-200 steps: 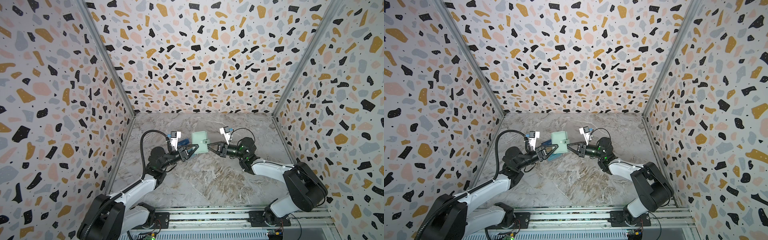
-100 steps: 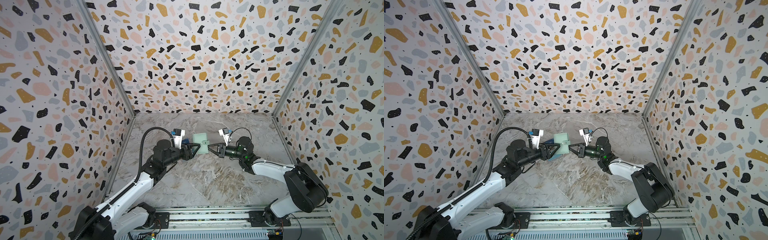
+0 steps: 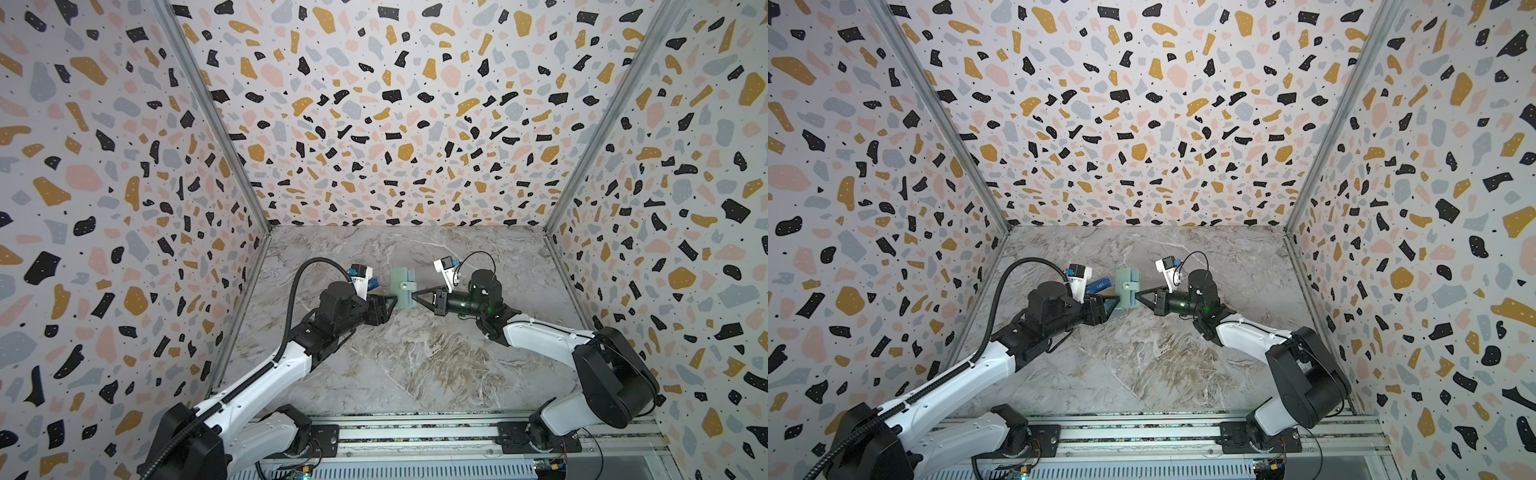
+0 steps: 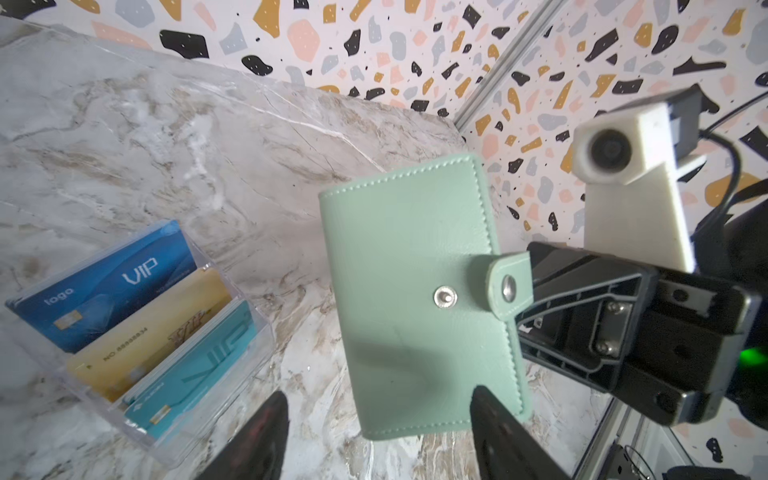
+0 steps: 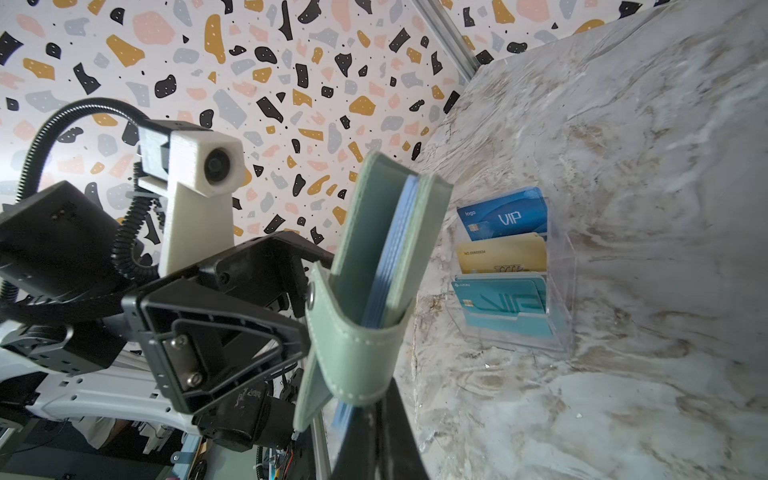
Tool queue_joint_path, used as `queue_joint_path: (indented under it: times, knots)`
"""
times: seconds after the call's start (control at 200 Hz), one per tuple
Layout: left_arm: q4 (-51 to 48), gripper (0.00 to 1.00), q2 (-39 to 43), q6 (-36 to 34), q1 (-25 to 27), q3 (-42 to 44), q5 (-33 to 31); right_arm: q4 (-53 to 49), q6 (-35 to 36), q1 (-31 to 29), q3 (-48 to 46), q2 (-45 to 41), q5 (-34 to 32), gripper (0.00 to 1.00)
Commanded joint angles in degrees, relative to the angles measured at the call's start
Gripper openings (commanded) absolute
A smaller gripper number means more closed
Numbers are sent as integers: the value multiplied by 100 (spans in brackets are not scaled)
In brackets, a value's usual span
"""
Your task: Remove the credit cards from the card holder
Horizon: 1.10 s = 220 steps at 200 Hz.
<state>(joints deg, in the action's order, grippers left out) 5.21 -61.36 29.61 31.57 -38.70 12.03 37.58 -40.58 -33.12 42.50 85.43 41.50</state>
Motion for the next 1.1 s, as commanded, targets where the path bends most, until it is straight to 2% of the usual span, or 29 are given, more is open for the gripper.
queue_joint_path:
  times: [0.0, 0.245, 0.516, 0.771, 0.946, 1.096]
  knots:
    - [861, 71, 120, 329, 16, 179, 341, -87, 237, -52, 275, -280, -96, 0]
    - [1502, 74, -100, 620, 16, 315, 1041, -1093, 854, -306, 813, -162, -507, 0]
    - [955, 71, -410, 382, 20, 121, 726, -1078, 797, -433, 981, -66, -546, 0]
    - [964, 61, -543, 511, 15, 186, 635, -1050, 832, -470, 989, -72, -456, 0]
    - [973, 45, -568, 541, 16, 236, 586, -1134, 844, -470, 894, -114, -584, 0]
    - [982, 36, -543, 541, 16, 261, 598, -1261, 885, -449, 857, -123, -673, 0]
